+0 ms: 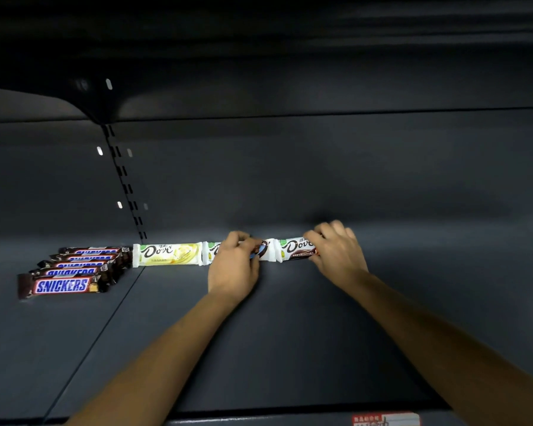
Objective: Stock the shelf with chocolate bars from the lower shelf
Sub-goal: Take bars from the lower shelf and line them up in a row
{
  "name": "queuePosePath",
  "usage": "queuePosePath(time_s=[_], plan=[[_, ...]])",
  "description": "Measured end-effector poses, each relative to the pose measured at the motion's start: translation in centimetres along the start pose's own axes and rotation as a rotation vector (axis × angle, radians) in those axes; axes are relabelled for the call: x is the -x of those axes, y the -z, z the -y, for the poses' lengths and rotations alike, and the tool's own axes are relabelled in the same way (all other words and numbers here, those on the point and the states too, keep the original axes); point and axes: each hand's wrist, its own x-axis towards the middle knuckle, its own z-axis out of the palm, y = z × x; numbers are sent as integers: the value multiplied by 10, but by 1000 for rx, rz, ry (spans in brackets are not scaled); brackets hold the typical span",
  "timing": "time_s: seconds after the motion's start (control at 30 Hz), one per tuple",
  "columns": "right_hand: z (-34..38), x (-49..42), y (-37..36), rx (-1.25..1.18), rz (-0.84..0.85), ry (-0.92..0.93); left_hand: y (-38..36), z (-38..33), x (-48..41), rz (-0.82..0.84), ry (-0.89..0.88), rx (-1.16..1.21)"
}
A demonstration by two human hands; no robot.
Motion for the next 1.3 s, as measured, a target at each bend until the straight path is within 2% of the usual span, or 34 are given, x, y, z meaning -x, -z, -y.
queuePosePath(time_s=[0.2, 0.37, 0.6, 0.7, 0.8, 0.9, 1.13, 1.2, 1.3], plan=[[5, -3, -11, -24, -20, -111, -9, 1, 3, 29, -20, -109], [10, -7, -8, -141, 72, -137, -10, 3, 1, 21, -14, -107], [15, -9, -4, -178, 165, -232, -11, 4, 0, 19, 0, -191], [13, -7, -4, -87, 132, -199, -12, 5, -2, 29, -1, -274], [9, -5, -4, 101, 20, -93, -15, 7, -7, 16, -10, -302], [4, -3, -5, 242, 18, -36, -18, 8, -11, -3, -31, -349], [-3, 6, -1, 258, -23, 53, -22, 8, -12, -59, -70, -407], [-11, 9, -5, 201, -21, -10, -21, 6, -11, -83, -72, -385], [-20, 12, -7, 1, -28, -268, -25, -1, -9, -121, -147, -309]])
